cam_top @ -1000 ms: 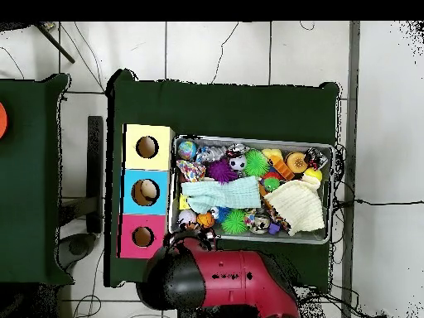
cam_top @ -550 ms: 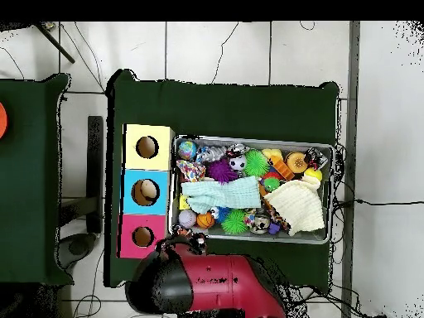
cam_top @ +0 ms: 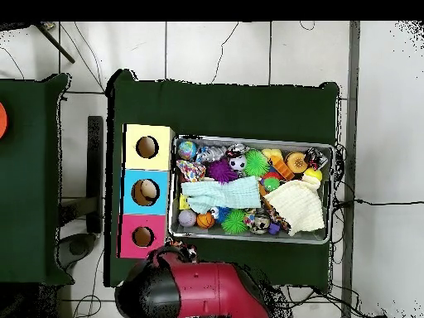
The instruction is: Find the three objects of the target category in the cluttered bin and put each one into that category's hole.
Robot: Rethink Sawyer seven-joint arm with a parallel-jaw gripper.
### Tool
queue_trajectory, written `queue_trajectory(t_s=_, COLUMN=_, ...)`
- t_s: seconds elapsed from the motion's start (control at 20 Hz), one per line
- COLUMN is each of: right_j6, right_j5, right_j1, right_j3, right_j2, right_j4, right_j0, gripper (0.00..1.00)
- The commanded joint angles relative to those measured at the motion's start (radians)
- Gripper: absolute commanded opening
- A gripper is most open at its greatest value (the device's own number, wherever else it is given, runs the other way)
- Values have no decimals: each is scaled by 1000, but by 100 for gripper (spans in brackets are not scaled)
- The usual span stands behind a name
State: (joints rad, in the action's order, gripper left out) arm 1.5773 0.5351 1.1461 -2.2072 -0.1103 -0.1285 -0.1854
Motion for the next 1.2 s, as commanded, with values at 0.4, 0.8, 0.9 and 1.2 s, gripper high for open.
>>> queue_trajectory(t_s=0.4, right_j6=318, right_j5=-113, right_j1=-78, right_j3=-22, right_j2=87, right_j4=86, right_j0=119, gripper=0)
queue_trajectory(t_s=0.8, right_j6=328, right_j5=-126, right_j1=-93, right_j3=-10, right_j2=109, right_j4=113, right_j0=167, gripper=0)
queue_trajectory(t_s=0.9, right_j6=334, right_j5=-123, right_j1=-97, right_j3=-5, right_j2=111, right_j4=119, right_j0=176, gripper=0)
queue_trajectory(t_s=1.2, right_j6=358, right_j5=-130, right_j1=-110, right_j3=0, right_j2=126, right_j4=132, right_j0=209, gripper=0)
